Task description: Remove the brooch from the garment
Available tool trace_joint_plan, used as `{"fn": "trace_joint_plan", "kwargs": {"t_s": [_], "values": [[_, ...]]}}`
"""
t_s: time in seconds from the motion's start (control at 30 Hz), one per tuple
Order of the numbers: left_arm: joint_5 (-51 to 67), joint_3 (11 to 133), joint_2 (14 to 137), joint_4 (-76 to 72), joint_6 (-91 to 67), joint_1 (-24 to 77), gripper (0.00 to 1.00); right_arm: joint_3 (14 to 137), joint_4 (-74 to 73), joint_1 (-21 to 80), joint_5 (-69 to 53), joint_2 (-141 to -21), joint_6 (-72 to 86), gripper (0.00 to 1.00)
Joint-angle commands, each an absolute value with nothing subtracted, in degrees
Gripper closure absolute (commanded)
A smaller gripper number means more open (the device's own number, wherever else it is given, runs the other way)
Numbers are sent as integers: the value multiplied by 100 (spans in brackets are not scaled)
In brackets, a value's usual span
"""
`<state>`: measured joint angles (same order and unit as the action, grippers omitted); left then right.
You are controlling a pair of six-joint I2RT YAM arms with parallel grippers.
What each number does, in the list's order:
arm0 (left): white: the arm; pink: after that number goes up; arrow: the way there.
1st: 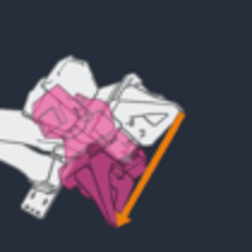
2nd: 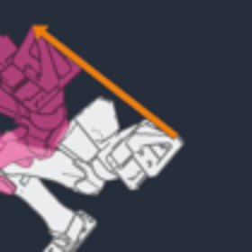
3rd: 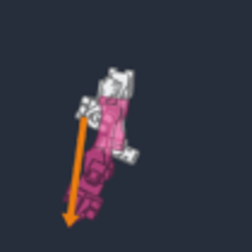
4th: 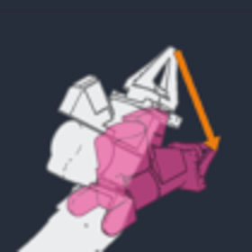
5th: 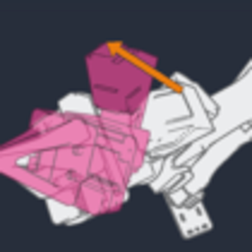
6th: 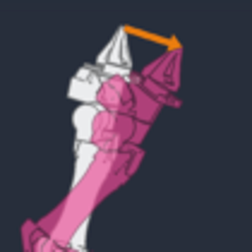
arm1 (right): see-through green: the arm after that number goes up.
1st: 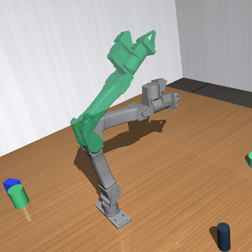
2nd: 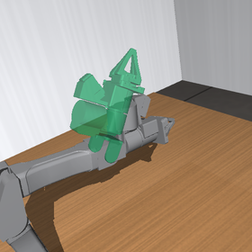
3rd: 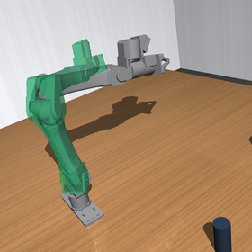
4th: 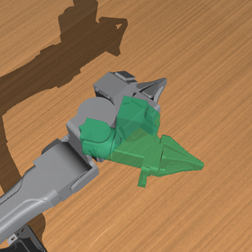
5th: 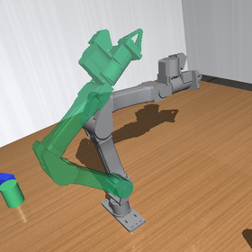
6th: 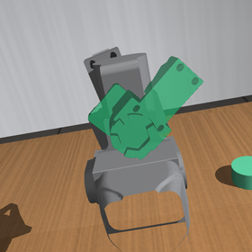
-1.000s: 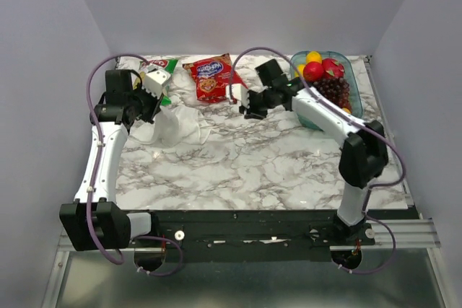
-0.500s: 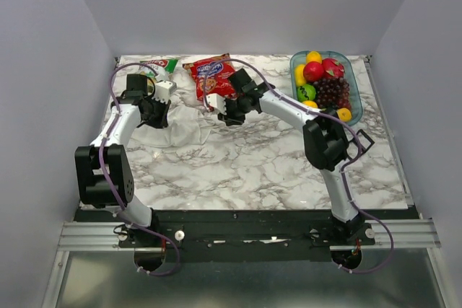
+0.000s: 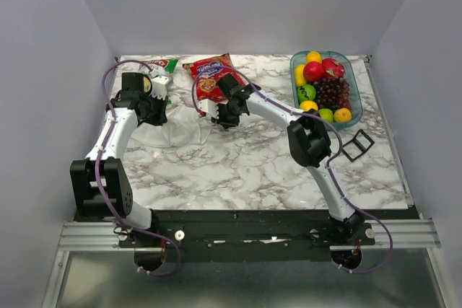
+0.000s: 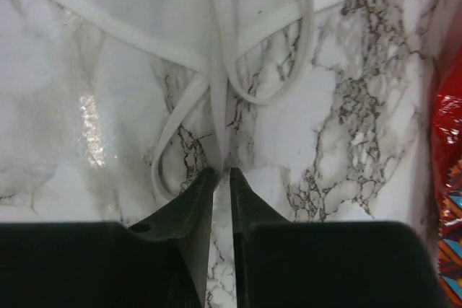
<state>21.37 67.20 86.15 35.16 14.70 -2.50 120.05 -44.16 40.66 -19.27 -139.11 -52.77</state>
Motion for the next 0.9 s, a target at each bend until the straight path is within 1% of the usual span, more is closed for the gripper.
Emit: {"fn": "trace_joint_plan", "kwargs": {"t_s": [0.0, 0.03, 0.07, 0.13, 0.17, 0.23, 0.27, 0.3, 0.33, 0.37, 0.4, 0.43, 0.47, 0.5, 0.53, 0.57, 0.63, 0.67, 0.77, 0.87], "values": [[2294, 6495, 8367, 3463, 1494, -272, 100, 11962, -5386, 4140, -1714, -14001, -5282, 85], [2320, 6495, 8385, 3454, 1468, -299, 100, 11892, -5518, 4140, -1696, -13992, -5282, 89], [2346, 6495, 8402, 3472, 1468, -368, 100, 11866, -5676, 4131, -1635, -13940, -5300, 96], [2391, 6504, 8411, 3507, 1468, -413, 100, 11464, -6028, 4061, -1635, -13791, -5160, 99], [2408, 6469, 8394, 3524, 1511, -430, 100, 11148, -6047, 4026, -1696, -13633, -5098, 99], [2487, 6399, 8315, 3577, 1608, -439, 100, 10410, -5811, 3868, -1731, -12932, -5089, 99], [2600, 6311, 8271, 3690, 1748, -439, 100, 9423, -5644, 3832, -1601, -12650, -5150, 99], [2732, 6258, 8227, 3796, 1853, -439, 100, 8978, -5469, 3789, -1487, -12386, -5246, 99], [3142, 6223, 8157, 3936, 1985, -439, 100, 8478, -5171, 3718, -1381, -11836, -5482, 99], [3355, 6127, 8113, 4294, 2178, -439, 100, 7751, -5055, 3683, -1188, -11613, -5597, 99], [3549, 6065, 8095, 4489, 2510, -431, 100, 7395, -4967, 3639, -1126, -11375, -5755, 99], [3733, 6012, 8077, 4648, 2644, -422, 100, 7139, -4835, 3543, -1073, -11060, -5800, 98], [3918, 5890, 8068, 4858, 2706, -422, 100, 6954, -4790, 3498, -1037, -10909, -5827, 92], [4016, 5828, 8077, 4904, 2759, -413, 100, 6726, -4755, 3463, -1037, -10794, -5827, 88], [4078, 5784, 8121, 4939, 2742, -396, 100, 6715, -4720, 3393, -1089, -10680, -5810, 84], [4130, 5748, 8138, 4913, 2716, -361, 100, 6776, -4728, 3366, -1342, -10444, -5792, 77], [4192, 5766, 8226, 4843, 2524, -290, 100, 7186, -4728, 3340, -1686, -10258, -5713, 70], [4245, 5774, 8244, 4660, 2383, -273, 100, 7372, -4737, 3340, -2062, -10222, -5678, 66], [4421, 5932, 8419, 4500, 2048, -150, 100, 8286, -4904, 3349, -2617, -10475, -5327, 64], [4456, 6055, 8552, 4421, 1759, -62, 100, 9076, -5307, 3375, -2812, -11125, -5063, 64]]}}
